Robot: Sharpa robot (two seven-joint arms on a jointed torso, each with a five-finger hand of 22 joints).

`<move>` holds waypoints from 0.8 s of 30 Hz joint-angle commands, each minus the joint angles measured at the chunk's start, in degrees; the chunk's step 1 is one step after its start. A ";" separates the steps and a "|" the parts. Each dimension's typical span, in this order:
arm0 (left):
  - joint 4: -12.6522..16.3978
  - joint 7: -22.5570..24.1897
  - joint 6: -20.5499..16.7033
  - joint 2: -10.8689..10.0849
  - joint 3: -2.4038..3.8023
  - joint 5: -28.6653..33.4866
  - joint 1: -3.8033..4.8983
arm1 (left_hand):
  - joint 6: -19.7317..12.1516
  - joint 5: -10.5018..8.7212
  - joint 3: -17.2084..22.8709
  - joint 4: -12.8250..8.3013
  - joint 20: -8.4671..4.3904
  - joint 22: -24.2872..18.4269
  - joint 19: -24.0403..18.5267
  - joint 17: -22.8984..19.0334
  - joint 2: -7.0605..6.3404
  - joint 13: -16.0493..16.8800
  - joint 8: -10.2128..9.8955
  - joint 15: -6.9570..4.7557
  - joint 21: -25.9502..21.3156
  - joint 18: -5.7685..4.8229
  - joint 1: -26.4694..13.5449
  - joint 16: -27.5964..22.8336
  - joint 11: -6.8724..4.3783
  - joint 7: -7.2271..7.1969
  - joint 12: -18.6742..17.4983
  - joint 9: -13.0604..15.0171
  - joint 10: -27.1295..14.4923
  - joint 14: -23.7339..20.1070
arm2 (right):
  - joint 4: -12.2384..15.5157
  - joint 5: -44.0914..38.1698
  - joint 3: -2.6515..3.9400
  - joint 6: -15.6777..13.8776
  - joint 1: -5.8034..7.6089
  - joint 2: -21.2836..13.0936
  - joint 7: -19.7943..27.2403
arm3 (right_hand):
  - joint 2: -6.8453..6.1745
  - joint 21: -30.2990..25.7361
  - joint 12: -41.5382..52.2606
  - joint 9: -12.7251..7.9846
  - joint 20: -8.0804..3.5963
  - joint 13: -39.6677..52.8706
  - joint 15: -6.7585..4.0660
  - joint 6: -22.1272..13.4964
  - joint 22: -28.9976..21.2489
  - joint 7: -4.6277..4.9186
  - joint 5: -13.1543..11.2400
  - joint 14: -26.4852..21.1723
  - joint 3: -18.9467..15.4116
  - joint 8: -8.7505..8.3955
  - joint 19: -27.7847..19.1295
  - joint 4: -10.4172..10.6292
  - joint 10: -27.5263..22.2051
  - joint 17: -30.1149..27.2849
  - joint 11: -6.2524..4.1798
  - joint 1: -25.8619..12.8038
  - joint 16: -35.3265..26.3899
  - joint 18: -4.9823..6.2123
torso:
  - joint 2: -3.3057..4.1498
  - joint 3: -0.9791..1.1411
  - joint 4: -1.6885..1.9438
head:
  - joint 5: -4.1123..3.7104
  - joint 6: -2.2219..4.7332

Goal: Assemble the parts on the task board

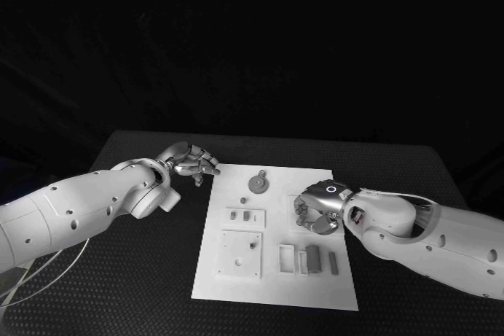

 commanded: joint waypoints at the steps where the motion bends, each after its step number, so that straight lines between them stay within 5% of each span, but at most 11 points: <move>1: 0.08 0.46 0.46 0.09 0.04 -0.05 0.03 | -0.02 -0.21 -0.31 0.10 -0.11 0.08 0.34 0.08 0.20 0.09 0.35 -0.05 -0.33 4.56 -0.47 -0.27 0.46 0.42 0.38 -0.07 -0.76 0.43 | 0.23 -0.91 -0.02 0.29 -0.12 0.10 0.83 | 1.04 0.27 0.70 0.20 -0.20 0.64 -0.91 1.00 1.32 -0.35 0.13 0.03 -0.14 0.53 -0.02 -0.87 1.93 -0.13 -0.71 0.00 0.33 2.18 | 0.01 0.03 -0.06 | -0.01 -0.07; 9: 0.04 0.40 0.48 0.12 0.04 -0.05 0.03 | -0.03 -0.22 -0.30 0.12 -0.11 0.09 0.35 0.08 0.24 0.09 0.36 -0.05 -0.35 4.56 -0.49 -0.27 0.46 0.43 0.40 -0.08 -0.78 0.43 | 0.07 -1.16 -0.03 -0.03 -0.30 0.29 0.90 | 2.65 0.47 1.29 0.74 -0.20 2.12 -1.84 2.79 1.27 -1.12 0.18 0.10 -0.11 1.29 0.02 -2.19 4.19 -0.35 -1.66 -0.49 0.32 2.18 | 0.00 0.04 0.00 | -0.08 -0.17; 24: 0.03 0.23 0.60 0.08 0.04 -0.05 0.03 | -0.08 -0.22 -0.31 0.15 -0.11 0.12 0.37 0.09 0.26 0.10 0.37 -0.04 -0.39 4.56 -0.53 -0.27 0.47 0.44 0.42 -0.09 -0.82 0.43 | -0.67 -1.17 -0.09 -0.66 -0.76 1.36 0.79 | 2.74 0.49 1.20 0.80 -0.19 2.37 -1.92 2.87 1.26 -1.16 0.17 0.11 -0.13 1.27 0.02 -2.35 4.30 -0.39 -1.73 -0.75 0.32 2.18 | 0.02 0.00 -0.01 | -0.10 -0.34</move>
